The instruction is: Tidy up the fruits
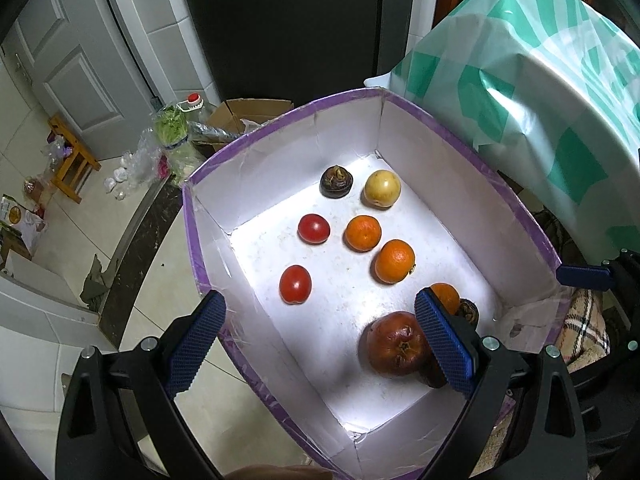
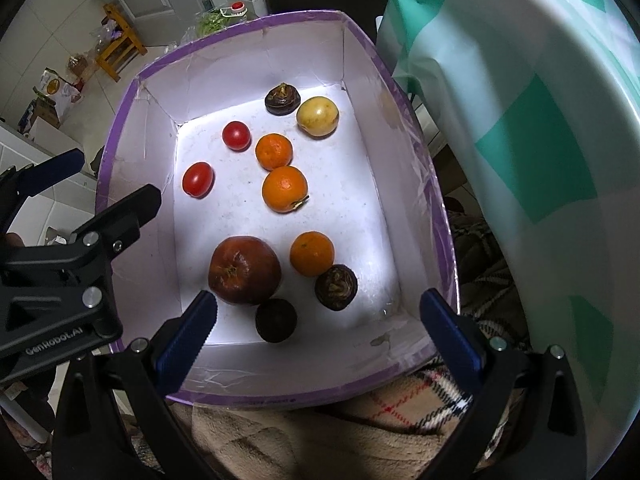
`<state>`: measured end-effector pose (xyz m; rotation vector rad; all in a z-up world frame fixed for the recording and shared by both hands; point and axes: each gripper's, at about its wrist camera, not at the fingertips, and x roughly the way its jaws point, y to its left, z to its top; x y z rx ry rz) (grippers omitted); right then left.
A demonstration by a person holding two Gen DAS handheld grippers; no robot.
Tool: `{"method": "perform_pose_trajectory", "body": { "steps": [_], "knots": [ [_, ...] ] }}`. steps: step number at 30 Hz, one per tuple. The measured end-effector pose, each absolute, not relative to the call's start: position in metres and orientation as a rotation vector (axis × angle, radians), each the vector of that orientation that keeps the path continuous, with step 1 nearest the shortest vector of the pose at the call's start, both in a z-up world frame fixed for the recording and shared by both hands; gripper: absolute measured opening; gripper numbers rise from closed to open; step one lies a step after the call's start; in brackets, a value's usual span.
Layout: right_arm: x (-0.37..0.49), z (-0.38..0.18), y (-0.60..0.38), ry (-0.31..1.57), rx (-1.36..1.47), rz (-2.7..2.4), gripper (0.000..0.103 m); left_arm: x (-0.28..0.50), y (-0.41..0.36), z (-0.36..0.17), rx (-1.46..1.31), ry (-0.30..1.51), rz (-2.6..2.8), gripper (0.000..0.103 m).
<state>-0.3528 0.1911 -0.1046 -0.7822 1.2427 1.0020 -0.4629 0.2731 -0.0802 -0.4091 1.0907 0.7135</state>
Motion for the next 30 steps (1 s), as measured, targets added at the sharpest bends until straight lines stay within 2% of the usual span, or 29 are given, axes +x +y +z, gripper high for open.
{"method": "perform_pose_trajectory", "body": {
  "steps": [30],
  "knots": [
    [-0.3563,-0.1075,0.1932,1.236,-0.795,1.005,0.102,-0.4658,0.273,-0.0811,-0.417,1.062,0.733,0.092]
  ]
}}
